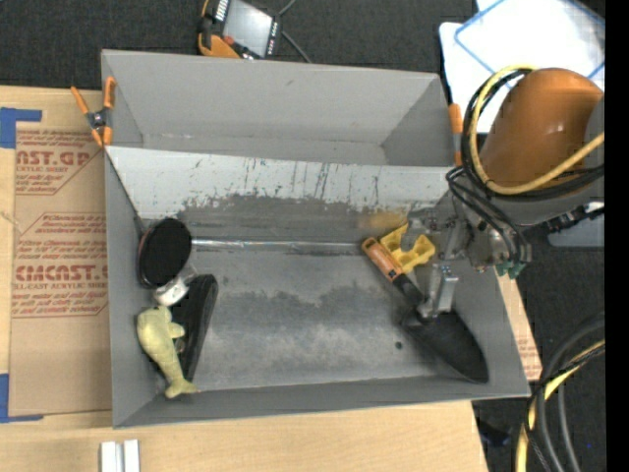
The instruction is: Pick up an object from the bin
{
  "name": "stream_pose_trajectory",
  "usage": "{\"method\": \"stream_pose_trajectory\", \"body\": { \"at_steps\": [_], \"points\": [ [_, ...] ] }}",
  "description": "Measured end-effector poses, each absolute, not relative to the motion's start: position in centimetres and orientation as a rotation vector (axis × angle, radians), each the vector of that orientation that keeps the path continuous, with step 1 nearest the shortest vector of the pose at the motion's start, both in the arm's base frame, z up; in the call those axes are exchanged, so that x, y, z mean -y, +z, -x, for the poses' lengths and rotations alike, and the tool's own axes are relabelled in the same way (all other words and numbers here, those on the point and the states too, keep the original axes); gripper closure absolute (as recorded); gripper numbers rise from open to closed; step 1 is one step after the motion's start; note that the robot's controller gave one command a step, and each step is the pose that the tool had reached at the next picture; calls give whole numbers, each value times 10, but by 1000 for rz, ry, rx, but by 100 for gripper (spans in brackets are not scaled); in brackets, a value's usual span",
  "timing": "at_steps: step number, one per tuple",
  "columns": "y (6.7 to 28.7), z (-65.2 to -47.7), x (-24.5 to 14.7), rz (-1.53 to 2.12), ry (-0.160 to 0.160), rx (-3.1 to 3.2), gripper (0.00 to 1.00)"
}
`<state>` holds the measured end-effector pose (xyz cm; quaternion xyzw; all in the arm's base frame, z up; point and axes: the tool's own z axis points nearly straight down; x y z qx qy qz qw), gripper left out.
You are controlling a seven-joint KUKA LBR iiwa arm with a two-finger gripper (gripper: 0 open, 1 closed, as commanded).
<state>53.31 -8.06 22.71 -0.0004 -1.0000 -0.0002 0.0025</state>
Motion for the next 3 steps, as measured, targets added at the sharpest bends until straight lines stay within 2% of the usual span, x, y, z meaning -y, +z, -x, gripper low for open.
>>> {"method": "stream_pose_trajectory", "body": {
  "at_steps": [1, 2, 3],
  "points": [
    [231, -535, 80, -1, 1, 3144, 0],
    [99, -500, 125, 98, 1, 3147, 0],
    [140, -484, 139, 105, 1, 3152, 0]
  ]
}}
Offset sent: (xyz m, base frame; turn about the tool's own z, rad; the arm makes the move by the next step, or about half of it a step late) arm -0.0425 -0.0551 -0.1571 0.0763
